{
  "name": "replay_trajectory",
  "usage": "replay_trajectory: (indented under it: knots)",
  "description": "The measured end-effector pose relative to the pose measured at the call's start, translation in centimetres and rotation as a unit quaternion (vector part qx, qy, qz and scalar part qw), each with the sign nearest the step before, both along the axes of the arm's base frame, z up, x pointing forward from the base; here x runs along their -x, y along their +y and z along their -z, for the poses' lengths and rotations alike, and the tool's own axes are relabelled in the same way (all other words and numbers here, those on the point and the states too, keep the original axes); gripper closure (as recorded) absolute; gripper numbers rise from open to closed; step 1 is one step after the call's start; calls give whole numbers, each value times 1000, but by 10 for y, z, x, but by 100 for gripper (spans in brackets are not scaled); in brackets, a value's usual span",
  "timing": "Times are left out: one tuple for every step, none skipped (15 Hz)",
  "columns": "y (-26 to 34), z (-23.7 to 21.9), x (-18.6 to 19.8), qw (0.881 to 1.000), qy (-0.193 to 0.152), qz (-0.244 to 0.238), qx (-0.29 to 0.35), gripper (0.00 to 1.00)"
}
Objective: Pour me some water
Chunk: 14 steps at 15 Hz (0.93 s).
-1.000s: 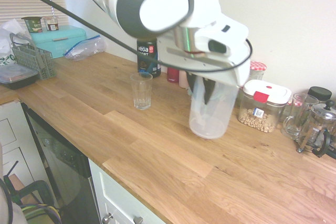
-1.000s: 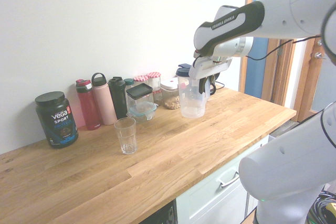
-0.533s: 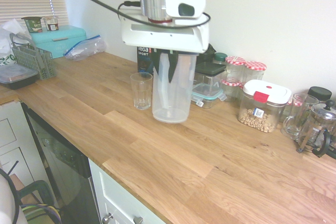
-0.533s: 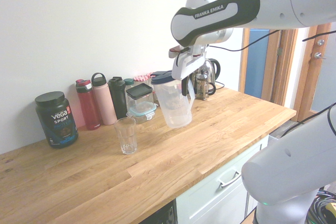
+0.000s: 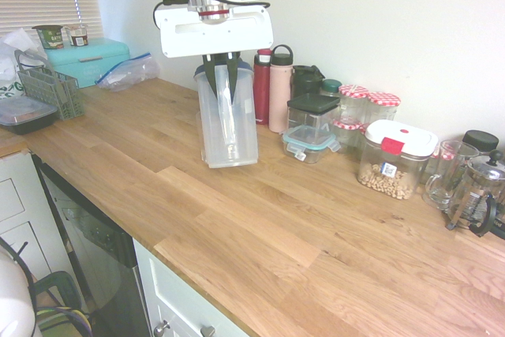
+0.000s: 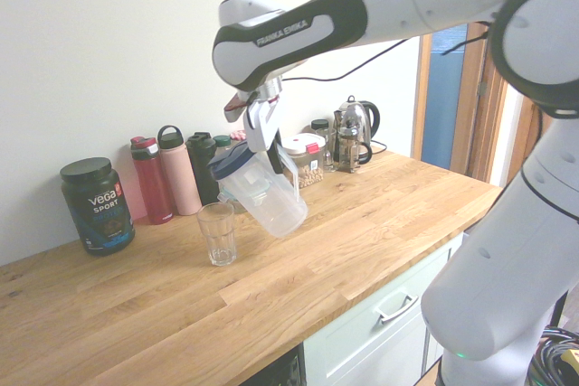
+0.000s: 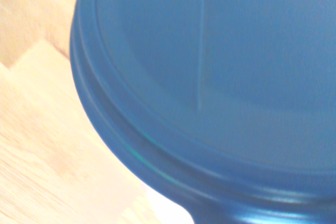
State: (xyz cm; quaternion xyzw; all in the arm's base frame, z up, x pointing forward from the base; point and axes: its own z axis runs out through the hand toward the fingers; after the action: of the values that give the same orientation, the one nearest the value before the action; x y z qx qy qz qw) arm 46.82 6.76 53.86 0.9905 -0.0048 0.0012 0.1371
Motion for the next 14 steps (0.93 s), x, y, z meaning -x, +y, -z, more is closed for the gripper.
replay_trajectory:
  knots:
    - [7,2,-10,999,13,-16,26,100]
    - [13,5,-18,998,23,-33,51,100]
    - [20,7,-23,995,32,-51,75,100]
    - [27,10,-27,992,41,-70,97,100]
    - [34,14,-27,988,50,-87,115,100]
    - [38,18,-27,985,58,-100,129,100]
    - [42,20,-27,982,63,-111,141,100]
    - [44,21,-26,979,66,-120,152,100]
    - [47,21,-25,976,69,-127,164,100]
    - [49,21,-24,974,71,-132,172,100]
    - [51,21,-23,971,73,-137,181,100]
    - [53,22,-22,969,74,-140,187,100]
    - [54,22,-22,968,77,-144,191,100]
    - [54,24,-21,966,83,-147,194,100]
